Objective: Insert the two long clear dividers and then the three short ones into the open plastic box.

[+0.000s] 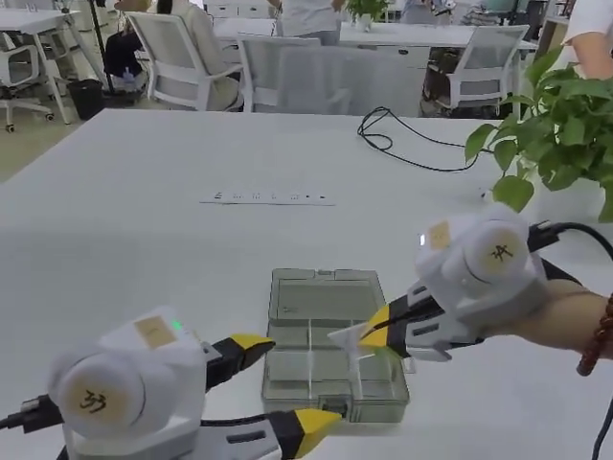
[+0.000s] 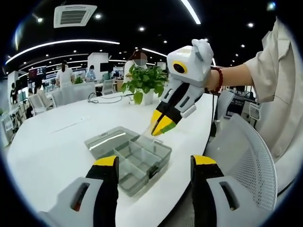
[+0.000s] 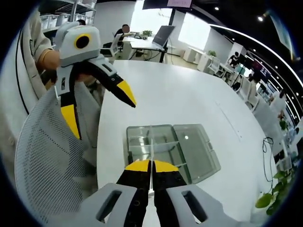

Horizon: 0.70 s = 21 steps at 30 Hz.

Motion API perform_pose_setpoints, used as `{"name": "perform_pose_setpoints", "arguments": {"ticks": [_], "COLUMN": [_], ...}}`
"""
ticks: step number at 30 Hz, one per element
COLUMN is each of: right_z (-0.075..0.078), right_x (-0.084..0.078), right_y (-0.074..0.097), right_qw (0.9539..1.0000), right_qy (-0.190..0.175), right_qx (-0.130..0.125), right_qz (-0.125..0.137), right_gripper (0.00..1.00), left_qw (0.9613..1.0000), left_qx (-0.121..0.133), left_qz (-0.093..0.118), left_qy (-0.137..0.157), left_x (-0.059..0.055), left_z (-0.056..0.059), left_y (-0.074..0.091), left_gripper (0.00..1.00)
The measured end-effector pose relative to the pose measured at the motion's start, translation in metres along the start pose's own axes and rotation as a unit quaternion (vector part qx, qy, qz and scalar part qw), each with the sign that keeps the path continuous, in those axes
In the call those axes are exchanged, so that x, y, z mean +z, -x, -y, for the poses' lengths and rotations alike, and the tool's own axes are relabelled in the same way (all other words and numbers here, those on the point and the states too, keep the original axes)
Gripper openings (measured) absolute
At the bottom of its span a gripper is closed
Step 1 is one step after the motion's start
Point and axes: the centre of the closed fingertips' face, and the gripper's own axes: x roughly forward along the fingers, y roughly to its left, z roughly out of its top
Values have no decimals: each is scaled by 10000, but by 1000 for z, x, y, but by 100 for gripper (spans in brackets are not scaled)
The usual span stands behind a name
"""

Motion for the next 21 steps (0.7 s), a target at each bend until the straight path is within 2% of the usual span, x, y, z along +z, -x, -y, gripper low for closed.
{"name": "perform_pose_setpoints", "arguments": {"ticks": [8,14,21], "right_z": [11,19,20], "right_x": [-6,-12,-16], "right_y": [-7,-14,-20], "right_qw": [9999,9997,9995], "right_qy": [-18,-75,-196], "right_qx": [-81,-97,28], "right_qz": [-126,-201,-228], "right_gripper": [2,2,2], "left_qw": [9999,9997,9993], "left_qx": [71,124,216], "left_qz": [26,-57,-14], "left_qy": [110,184,295], "left_x": [0,-6,-5], "left_z": [-3,-4,-10], "left_y": [-4,-7,-8], "left_gripper": [72,79,82]}}
